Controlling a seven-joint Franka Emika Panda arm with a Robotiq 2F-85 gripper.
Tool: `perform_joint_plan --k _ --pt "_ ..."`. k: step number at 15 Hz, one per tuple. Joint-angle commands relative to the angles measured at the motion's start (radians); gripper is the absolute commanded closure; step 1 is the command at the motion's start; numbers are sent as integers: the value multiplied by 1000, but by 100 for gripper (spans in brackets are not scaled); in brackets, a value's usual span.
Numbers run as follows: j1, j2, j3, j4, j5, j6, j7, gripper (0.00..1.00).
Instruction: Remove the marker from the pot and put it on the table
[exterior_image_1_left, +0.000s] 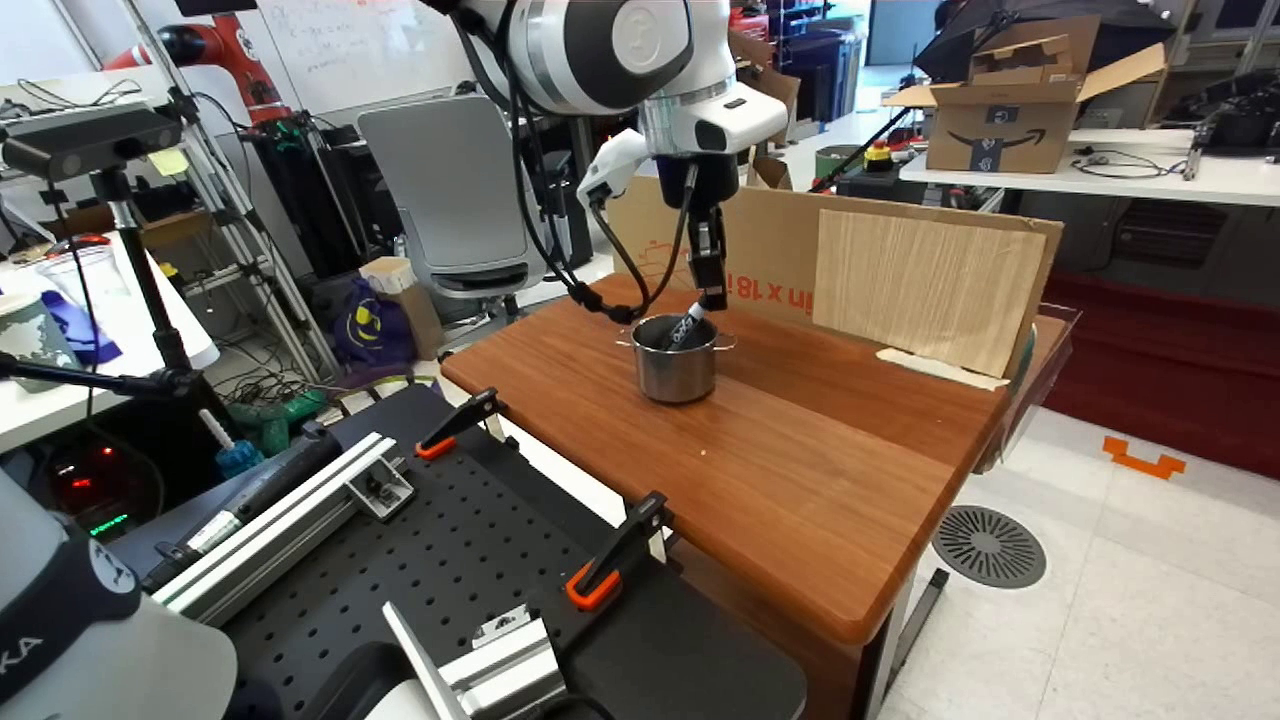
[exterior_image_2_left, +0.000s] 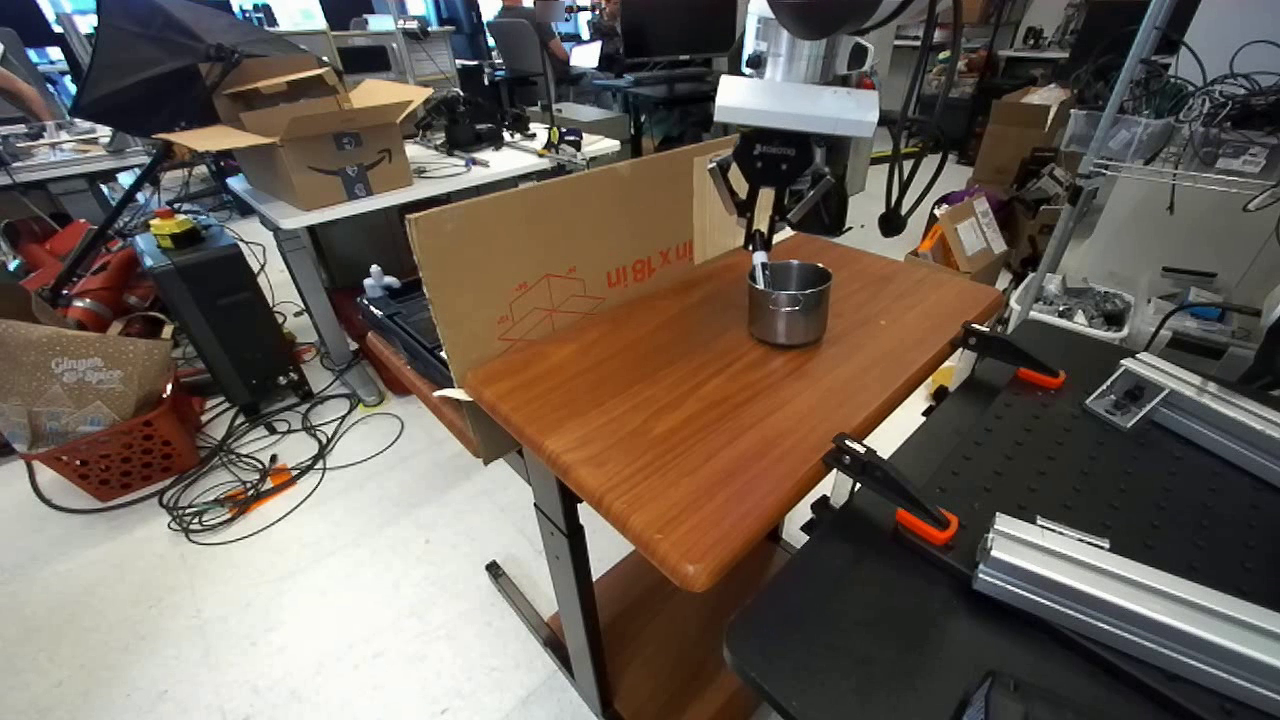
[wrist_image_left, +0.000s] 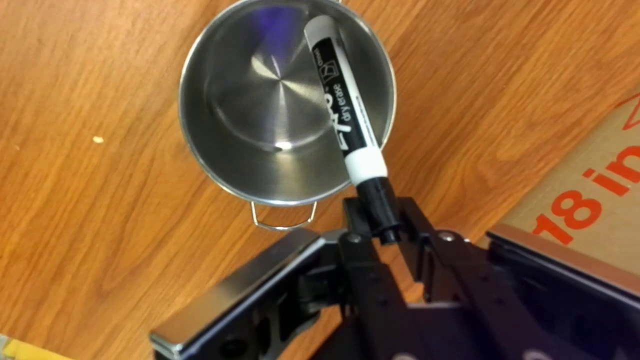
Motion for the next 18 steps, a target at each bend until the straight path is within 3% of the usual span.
perform_joint_plan --k 1,7,11,15,18 --pt "29 -74 -19 -56 -38 0 14 95" --pt "33 -257 -3 -165 -132 2 43 95" --pt "5 -384 48 -220 -212 -3 98 95" --pt "-1 -416 133 -245 -210 -11 93 95" --pt "13 -374 192 -245 -219 -16 92 95"
